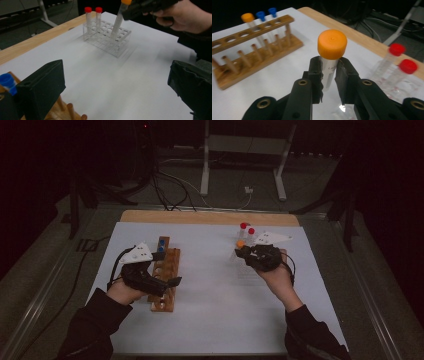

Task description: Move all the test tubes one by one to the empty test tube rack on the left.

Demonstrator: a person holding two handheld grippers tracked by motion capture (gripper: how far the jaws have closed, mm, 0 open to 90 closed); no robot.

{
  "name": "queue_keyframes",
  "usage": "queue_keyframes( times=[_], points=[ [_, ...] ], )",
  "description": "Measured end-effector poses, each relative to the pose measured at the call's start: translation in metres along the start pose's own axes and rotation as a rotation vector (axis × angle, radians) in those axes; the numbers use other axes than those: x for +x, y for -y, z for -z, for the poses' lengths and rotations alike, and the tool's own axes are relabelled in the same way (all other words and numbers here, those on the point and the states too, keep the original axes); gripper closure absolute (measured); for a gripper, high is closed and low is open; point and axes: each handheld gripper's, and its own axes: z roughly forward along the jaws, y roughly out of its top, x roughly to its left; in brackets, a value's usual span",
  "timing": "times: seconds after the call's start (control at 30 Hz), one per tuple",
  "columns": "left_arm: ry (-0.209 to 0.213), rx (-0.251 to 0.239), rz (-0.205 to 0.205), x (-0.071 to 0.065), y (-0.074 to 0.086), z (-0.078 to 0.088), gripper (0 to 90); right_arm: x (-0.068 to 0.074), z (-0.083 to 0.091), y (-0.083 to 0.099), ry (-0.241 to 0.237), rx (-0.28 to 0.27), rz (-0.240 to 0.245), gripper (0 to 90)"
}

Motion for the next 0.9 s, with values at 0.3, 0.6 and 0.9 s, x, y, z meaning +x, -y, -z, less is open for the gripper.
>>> queue_keyframes(
  times=[0.3, 0.6, 0.9],
  points=[
    [0.05, 0.017, -0.031, -0.011, -0.005, -0.011, 2.3, 0.034, 0.001, 0.013, -0.079, 0.023, 0.037, 74.9],
    [0.111, 0.011, -0.054, -0.023, -0.006, -0.028, 17.2, 0.07, -0.002, 0.022, -0.171, 0.039, 0.08, 74.9],
    [0.146, 0.033, -0.119, -0.041, -0.015, -0.051, 34.7, 0.085, -0.006, 0.026, -0.218, 0.049, 0.09, 74.9]
  ],
)
